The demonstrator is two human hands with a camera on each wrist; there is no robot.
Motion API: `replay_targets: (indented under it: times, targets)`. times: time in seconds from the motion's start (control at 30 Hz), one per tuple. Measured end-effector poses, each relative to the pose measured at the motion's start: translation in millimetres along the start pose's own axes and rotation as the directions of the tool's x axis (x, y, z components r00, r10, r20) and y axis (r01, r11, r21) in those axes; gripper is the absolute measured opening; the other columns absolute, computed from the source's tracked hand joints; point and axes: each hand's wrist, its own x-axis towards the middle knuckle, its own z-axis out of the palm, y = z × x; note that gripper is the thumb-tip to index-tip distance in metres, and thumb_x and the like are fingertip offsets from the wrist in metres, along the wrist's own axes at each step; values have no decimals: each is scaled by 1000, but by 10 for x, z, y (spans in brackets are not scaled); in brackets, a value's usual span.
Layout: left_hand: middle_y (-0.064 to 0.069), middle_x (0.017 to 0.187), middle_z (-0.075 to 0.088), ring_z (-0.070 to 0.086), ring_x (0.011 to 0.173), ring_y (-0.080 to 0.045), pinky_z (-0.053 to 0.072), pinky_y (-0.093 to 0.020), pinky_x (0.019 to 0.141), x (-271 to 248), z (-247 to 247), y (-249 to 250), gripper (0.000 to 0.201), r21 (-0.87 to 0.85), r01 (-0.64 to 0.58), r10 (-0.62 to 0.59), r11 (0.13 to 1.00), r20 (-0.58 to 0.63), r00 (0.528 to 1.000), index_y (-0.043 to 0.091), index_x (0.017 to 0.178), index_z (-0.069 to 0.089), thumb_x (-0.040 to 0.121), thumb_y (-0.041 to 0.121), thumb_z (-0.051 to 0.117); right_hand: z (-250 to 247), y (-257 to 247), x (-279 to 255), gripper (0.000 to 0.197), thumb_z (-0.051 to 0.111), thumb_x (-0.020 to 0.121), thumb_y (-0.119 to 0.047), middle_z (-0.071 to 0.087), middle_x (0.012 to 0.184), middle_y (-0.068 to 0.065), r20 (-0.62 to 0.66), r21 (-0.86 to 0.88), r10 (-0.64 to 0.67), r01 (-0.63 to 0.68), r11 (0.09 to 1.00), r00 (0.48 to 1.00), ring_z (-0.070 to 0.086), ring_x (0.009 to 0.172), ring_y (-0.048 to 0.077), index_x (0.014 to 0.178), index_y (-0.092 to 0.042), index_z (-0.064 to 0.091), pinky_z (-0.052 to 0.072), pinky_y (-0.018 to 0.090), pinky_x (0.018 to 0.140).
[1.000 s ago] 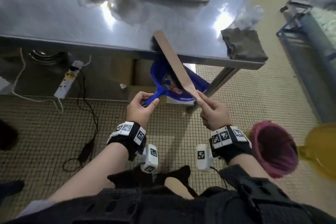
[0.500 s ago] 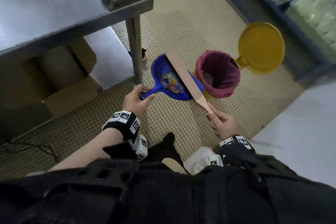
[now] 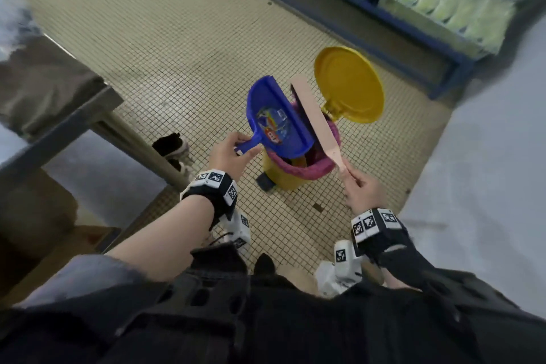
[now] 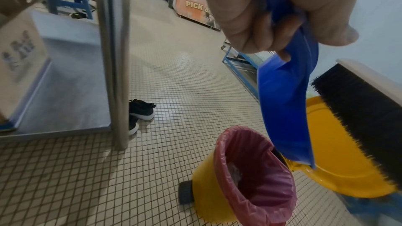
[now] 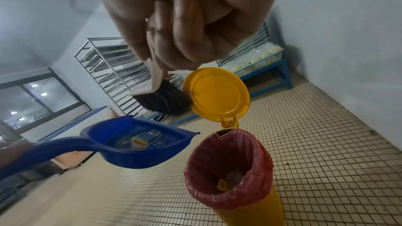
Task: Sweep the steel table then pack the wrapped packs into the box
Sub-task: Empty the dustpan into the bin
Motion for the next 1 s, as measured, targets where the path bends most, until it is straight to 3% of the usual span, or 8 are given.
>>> replay_targets:
  times: [0.13,0.27,0.33,0.4,0.6,0.73,0.9,1.0]
  targets:
    - [15,85,63,48,58,-2,39,-19,56,485,185,212,18,120,-72,68,990,33,997,24,97,62,84,35,68,2,48,344,31,62,91,-43,50,46,-14,-30,37,46,-45,998,998,40,48,14,122,-39,64,35,27,43]
    - [7,83,63,55,71,-12,49,-29,71,1009,408,306,17,266,-179,145,947,143,979,19,99,65,84,26,67,75,136,631,33,60,91,-45,54,54,-12,-63,38,95,-92,995,993,44,51,13,123,-40,63,37,29,47]
    - [6,83,61,54,73,-13,48,-29,70,1207,518,339,18,321,-229,166,919,213,963,17,102,64,85,23,65,101,162,708,33,59,91,-46,57,62,-16,-83,15,122,-121,993,989,47,50,11,124,-41,62,39,28,49]
    - [3,85,63,54,75,-13,43,-25,69,1362,596,341,19,389,-291,193,874,272,943,18,104,63,86,24,63,135,170,749,32,60,92,-41,58,70,-20,-105,20,148,-147,989,983,48,49,8,124,-37,63,41,28,48]
    - [-2,93,66,57,84,-19,45,-28,76,1691,713,352,21,427,-369,198,826,392,898,19,105,65,84,21,64,228,134,775,31,60,93,-38,53,61,-21,-113,99,257,-246,964,960,42,44,7,123,-35,63,36,23,40]
    - [-1,99,65,57,87,-15,46,-26,80,1795,749,405,24,416,-391,202,821,429,880,17,109,65,85,20,64,289,139,745,30,58,93,-41,56,65,-1,-59,194,353,-336,922,934,41,46,9,123,-40,63,36,22,38]
    - [-1,102,67,60,93,-18,42,-23,82,1812,822,426,28,387,-434,250,813,441,862,18,111,66,83,21,67,429,193,666,31,58,93,-39,53,60,3,67,305,396,-397,866,916,37,43,8,124,-39,63,31,20,34]
    - [-1,103,67,60,92,-18,46,-27,86,1774,856,481,31,371,-434,270,821,419,867,18,114,65,83,22,67,566,287,612,34,61,92,-40,64,83,24,162,332,414,-445,832,896,39,47,11,125,-35,64,31,20,33]
